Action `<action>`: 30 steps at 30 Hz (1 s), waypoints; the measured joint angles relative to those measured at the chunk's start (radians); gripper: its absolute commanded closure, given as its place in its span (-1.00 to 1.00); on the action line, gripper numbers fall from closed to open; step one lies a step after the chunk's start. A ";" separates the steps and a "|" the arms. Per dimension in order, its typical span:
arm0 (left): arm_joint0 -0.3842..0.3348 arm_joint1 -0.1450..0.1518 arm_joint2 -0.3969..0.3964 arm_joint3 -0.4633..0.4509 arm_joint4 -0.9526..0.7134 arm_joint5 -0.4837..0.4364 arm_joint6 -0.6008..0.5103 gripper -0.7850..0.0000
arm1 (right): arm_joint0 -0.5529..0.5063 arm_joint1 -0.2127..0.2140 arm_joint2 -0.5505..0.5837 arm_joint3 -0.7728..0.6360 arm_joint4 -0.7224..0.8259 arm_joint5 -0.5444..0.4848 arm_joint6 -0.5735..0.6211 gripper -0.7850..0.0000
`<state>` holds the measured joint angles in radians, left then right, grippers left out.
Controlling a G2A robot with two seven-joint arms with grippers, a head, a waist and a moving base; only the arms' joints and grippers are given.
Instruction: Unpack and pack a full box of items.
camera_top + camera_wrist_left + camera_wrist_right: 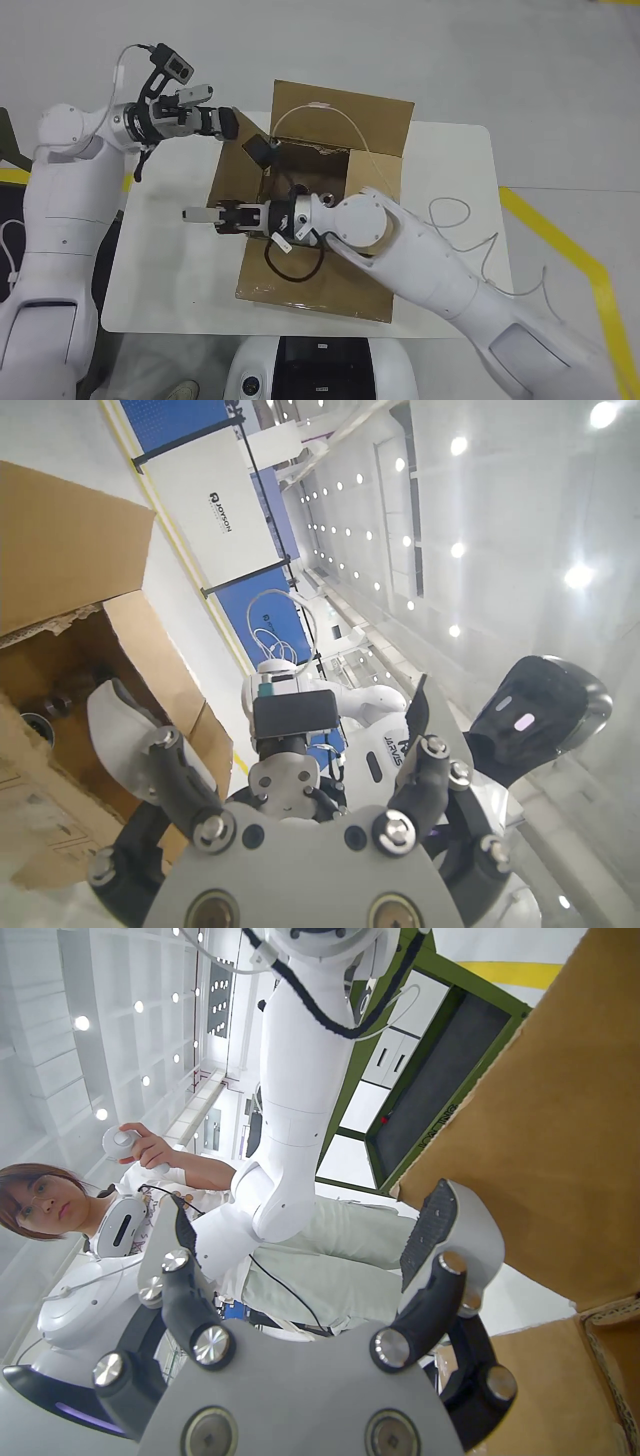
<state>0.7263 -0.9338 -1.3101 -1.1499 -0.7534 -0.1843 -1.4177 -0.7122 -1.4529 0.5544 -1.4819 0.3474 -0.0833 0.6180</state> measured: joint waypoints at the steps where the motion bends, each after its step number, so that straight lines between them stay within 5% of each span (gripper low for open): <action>1: -0.006 0.000 0.007 0.015 0.020 0.005 0.010 -1.00 | -0.002 -0.001 0.003 0.003 0.002 0.001 0.005 -1.00; 19: 0.021 0.014 0.044 0.091 0.278 0.106 0.158 -1.00 | -0.166 0.071 0.234 -0.121 -0.052 0.139 0.100 -1.00; 30: -0.004 -0.013 0.128 0.145 0.230 0.114 0.088 -1.00 | -0.268 0.103 0.329 -0.216 -0.095 0.204 0.121 -1.00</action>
<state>0.7220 -0.9471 -1.1822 -1.0049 -0.5234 -0.0707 -1.3301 -0.9797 -1.3495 0.8838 -1.6981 0.2525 0.1210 0.7390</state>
